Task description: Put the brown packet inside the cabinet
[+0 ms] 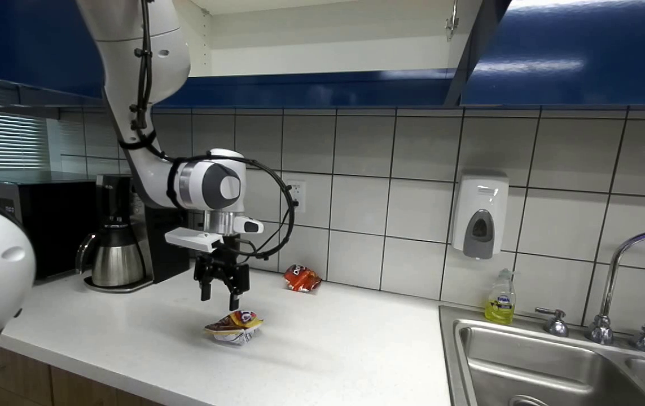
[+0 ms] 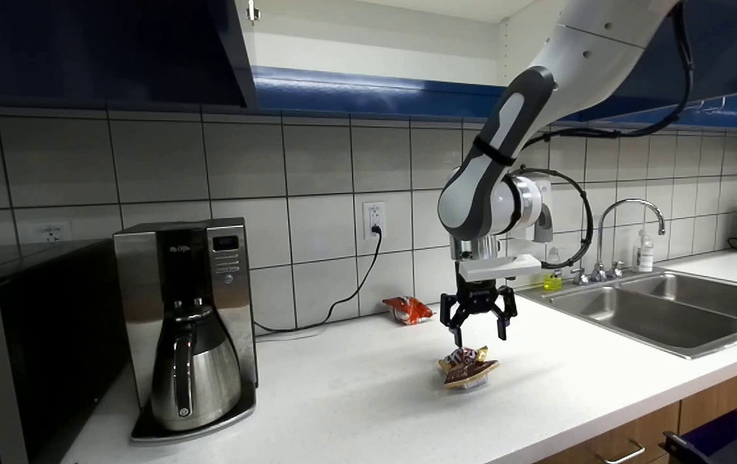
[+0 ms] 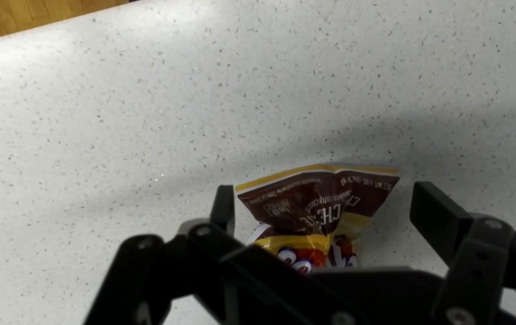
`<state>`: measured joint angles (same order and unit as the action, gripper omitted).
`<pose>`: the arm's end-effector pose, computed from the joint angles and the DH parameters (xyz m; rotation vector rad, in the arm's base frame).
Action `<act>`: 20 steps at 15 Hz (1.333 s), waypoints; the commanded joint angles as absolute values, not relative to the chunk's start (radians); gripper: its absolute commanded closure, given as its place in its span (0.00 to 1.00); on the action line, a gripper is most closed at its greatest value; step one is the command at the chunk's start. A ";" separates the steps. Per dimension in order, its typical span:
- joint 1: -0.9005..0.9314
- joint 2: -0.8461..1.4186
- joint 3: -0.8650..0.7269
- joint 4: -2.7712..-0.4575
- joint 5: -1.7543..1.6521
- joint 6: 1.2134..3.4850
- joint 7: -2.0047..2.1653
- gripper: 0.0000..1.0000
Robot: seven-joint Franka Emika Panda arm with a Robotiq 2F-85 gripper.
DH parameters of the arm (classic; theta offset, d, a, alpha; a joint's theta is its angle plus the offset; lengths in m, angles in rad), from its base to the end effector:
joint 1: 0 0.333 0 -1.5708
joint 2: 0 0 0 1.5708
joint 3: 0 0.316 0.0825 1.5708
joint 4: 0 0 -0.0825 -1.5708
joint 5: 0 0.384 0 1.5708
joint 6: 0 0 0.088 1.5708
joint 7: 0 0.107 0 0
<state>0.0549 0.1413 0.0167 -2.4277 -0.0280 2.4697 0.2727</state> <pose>0.4793 0.0346 0.2410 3.0950 -0.2768 -0.1483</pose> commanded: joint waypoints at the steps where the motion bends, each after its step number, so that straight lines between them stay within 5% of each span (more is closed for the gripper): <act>1: 0.066 0.194 0.009 -2.386 -0.047 2.478 0.328 0.00; 20: 0.119 0.302 -0.048 -2.320 -0.032 2.561 0.581 0.00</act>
